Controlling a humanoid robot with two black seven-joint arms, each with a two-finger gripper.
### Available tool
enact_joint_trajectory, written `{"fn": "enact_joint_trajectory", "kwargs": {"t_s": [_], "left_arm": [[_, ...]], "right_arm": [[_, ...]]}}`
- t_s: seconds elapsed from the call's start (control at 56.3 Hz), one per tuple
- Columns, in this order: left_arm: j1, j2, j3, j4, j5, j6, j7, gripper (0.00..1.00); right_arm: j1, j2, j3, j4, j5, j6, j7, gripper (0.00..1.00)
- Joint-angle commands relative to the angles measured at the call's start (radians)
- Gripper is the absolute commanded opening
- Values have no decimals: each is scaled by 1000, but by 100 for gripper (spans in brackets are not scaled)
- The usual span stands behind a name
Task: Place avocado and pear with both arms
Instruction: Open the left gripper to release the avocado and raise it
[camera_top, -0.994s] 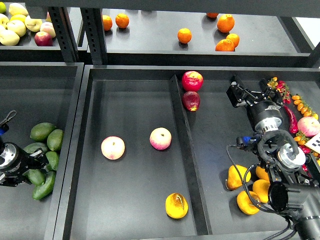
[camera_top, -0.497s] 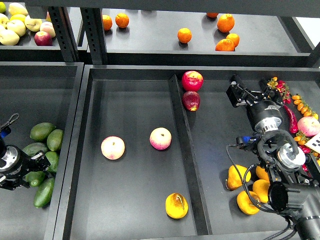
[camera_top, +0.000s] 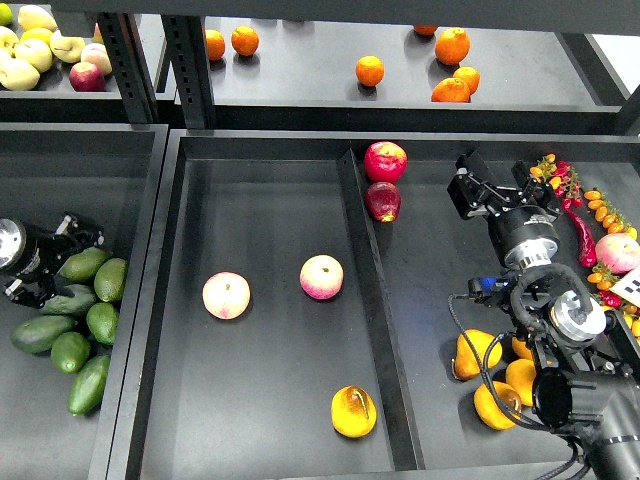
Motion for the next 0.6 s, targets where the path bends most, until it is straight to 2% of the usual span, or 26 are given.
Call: {"fn": "enact_joint_trajectory", "kwargs": {"t_s": [0.0, 0.071, 0.231, 0.355, 0.479, 0.586], "left_arm": [[62, 3, -173, 0, -22, 0, 0, 95], [110, -2, -288, -6, -23, 0, 0, 95], [266, -36, -550, -34, -34, 0, 0, 95], [398, -106, -745, -100, -42, 0, 0, 95], [532, -218, -915, -156, -43, 0, 0, 94], [634, -352, -1093, -227, -43, 0, 0, 94]], "right_arm": [[-19, -7, -28, 6, -2, 2, -1, 100], [-33, -13, -33, 7, -1, 3, -9, 100], [-81, -20, -36, 21, -2, 3, -73, 100], [-119, -25, -56, 47, -4, 3, -83, 100], [-147, -46, -94, 78, -4, 11, -92, 100], [-157, -73, -121, 98, -4, 17, -127, 100]]}}
